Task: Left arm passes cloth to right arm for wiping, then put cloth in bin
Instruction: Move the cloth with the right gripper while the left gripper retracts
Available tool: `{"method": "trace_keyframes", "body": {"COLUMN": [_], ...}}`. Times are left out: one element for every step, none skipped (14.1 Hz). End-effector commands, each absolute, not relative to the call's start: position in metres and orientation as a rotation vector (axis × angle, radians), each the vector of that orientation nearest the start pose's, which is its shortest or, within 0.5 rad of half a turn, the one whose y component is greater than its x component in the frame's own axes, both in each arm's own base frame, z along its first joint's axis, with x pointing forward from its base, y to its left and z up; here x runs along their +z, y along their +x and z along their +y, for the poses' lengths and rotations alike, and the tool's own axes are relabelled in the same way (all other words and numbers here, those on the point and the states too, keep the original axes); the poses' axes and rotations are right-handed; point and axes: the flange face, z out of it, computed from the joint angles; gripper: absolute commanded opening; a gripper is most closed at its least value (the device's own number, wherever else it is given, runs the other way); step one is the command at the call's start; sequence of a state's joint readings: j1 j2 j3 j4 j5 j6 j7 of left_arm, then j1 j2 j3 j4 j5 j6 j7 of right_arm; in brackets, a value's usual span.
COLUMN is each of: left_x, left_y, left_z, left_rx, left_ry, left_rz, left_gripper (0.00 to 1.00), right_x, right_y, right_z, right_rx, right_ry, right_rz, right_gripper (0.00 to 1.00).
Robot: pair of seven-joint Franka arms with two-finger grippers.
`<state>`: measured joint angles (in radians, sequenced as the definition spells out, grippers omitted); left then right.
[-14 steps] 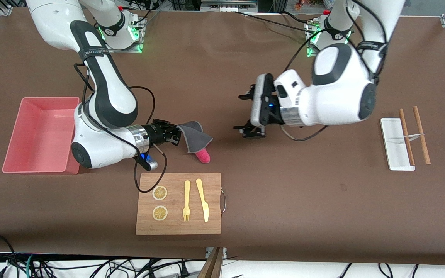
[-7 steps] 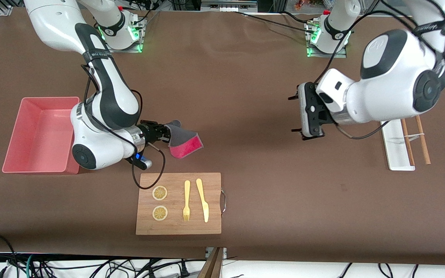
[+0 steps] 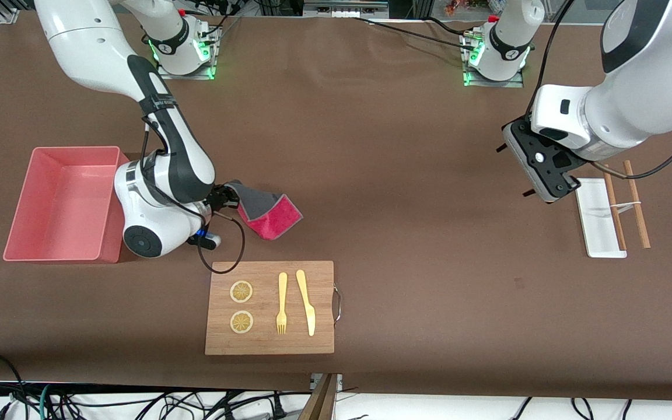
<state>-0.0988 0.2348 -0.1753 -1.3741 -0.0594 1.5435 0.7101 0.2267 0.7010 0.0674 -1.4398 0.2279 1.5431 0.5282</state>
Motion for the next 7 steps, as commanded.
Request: {"method": "trace_keyframes", "body": {"left_x": [0.604, 0.607, 0.605, 0.607, 0.608, 0.610, 0.610], "left_y": [0.572, 0.564, 0.554, 0.544, 0.536, 0.532, 0.532], "left_z": [-0.185, -0.180, -0.173, -0.160, -0.151, -0.142, -0.130], "left_rx": [0.075, 0.079, 0.096, 0.096, 0.065, -0.026, -0.124], "left_ry": [-2.781, -2.796, -2.827, -2.880, -2.930, -2.961, -2.983], "left_rz": [1.349, 1.276, 1.198, 1.036, 0.858, 0.708, 0.599], "left_gripper": [1.00, 1.00, 1.00, 1.00, 1.00, 1.00, 1.00], "right_x": [0.250, 0.247, 0.245, 0.245, 0.245, 0.245, 0.246], "right_y": [0.616, 0.617, 0.620, 0.623, 0.626, 0.628, 0.630], "right_z": [0.182, 0.170, 0.157, 0.143, 0.129, 0.115, 0.102], "right_rx": [0.999, 1.001, 0.998, 0.992, 0.987, 0.985, 0.980], "right_ry": [-2.994, -3.015, -3.032, -3.043, -3.048, -3.055, -3.067], "right_rz": [0.361, 0.337, 0.310, 0.281, 0.246, 0.215, 0.191], "right_gripper": [0.00, 0.00, 0.00, 0.00, 0.00, 0.00, 0.00]}}
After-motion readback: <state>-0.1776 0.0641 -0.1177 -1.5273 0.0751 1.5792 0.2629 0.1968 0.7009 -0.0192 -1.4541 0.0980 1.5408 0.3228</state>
